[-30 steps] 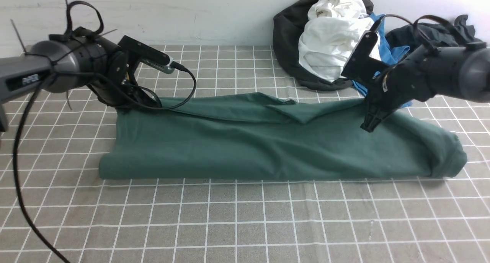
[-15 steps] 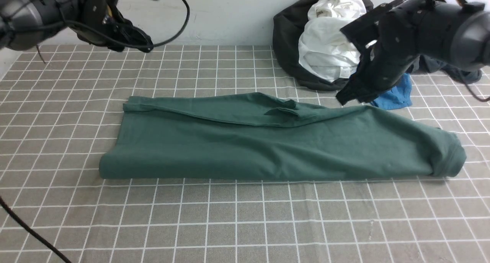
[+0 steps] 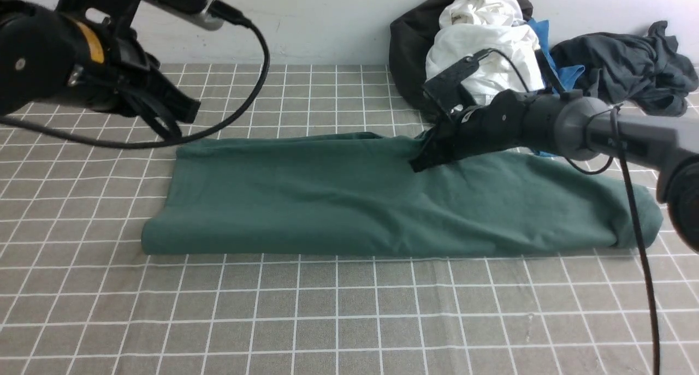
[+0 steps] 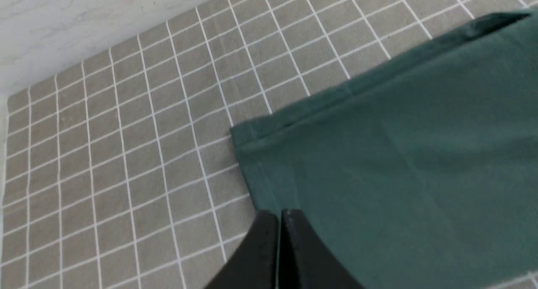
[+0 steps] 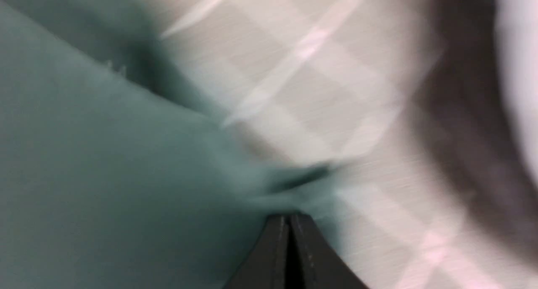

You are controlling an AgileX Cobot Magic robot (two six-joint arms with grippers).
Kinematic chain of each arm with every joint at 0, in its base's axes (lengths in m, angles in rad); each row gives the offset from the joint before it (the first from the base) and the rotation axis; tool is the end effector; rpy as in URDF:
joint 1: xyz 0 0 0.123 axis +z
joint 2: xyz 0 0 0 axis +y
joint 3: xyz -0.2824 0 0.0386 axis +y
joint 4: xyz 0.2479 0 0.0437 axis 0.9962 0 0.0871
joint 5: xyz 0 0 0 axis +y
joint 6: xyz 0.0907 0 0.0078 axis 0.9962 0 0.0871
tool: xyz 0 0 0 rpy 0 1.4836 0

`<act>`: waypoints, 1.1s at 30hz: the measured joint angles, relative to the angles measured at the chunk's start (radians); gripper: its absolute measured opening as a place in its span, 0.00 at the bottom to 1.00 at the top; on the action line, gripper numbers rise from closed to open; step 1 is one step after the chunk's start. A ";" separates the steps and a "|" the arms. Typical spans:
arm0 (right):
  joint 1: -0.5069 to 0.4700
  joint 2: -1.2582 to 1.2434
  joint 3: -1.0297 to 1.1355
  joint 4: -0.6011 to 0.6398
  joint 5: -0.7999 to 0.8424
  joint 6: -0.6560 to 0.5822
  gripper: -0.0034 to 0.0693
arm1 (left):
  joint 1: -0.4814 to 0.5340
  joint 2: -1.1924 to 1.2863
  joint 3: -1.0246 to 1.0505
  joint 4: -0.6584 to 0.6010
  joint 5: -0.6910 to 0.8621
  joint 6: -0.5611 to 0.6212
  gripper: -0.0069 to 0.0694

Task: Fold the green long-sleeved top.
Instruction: Use both arms to drag the lower edge of the fabric forward and fold it over the upper edge, then use the right arm to clamp the right edge of the fabric

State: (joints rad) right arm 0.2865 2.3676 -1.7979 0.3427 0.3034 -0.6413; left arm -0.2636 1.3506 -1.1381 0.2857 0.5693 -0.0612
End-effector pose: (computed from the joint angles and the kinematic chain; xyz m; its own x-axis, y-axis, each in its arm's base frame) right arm 0.5022 0.1575 0.1328 -0.5269 -0.4747 -0.7050 -0.5389 0.8280 -0.1549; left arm 0.2910 -0.0642 0.3411 -0.5683 0.3380 -0.7502 0.2497 0.9396 0.2342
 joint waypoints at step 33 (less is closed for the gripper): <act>-0.451 -0.348 0.121 -0.382 0.797 0.539 0.06 | 0.000 -0.267 0.328 -0.111 0.182 0.003 0.08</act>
State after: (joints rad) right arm -0.1647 2.0200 -1.6766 -0.0389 1.1003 -0.1020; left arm -0.2640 1.0834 -0.8098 0.1748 0.7511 -0.0581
